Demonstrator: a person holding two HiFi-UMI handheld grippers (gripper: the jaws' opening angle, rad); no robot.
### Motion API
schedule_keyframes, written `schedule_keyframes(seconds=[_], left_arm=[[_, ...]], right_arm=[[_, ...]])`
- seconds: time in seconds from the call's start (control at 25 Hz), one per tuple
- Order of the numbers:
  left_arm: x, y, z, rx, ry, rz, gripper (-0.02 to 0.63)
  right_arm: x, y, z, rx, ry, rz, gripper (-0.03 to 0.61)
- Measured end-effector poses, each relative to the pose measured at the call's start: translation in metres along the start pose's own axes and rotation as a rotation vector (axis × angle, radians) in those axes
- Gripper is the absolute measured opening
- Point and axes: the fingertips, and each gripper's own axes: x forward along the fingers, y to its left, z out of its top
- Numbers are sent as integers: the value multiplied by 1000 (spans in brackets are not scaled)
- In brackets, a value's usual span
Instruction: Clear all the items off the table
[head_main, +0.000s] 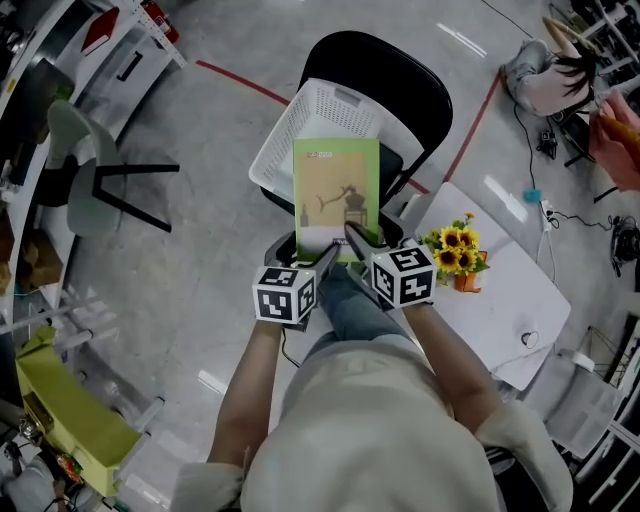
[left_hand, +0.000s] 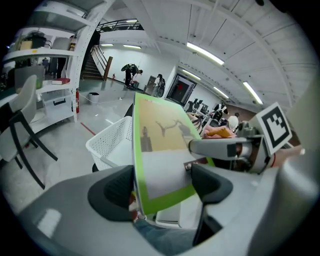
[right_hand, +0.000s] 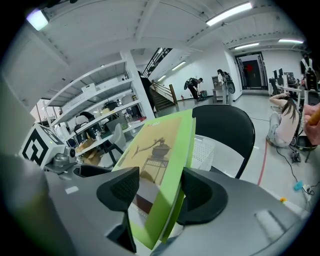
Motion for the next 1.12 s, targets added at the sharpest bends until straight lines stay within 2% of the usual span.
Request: schedule_keyframes(seconds=[0.6, 1.12], left_arm=[[39, 44, 39, -13, 59, 21, 362], [73, 75, 61, 33, 98, 5, 362]], right_arm=[[62, -22, 29, 37, 50, 29, 265], [105, -40, 40, 100, 62, 8, 265]])
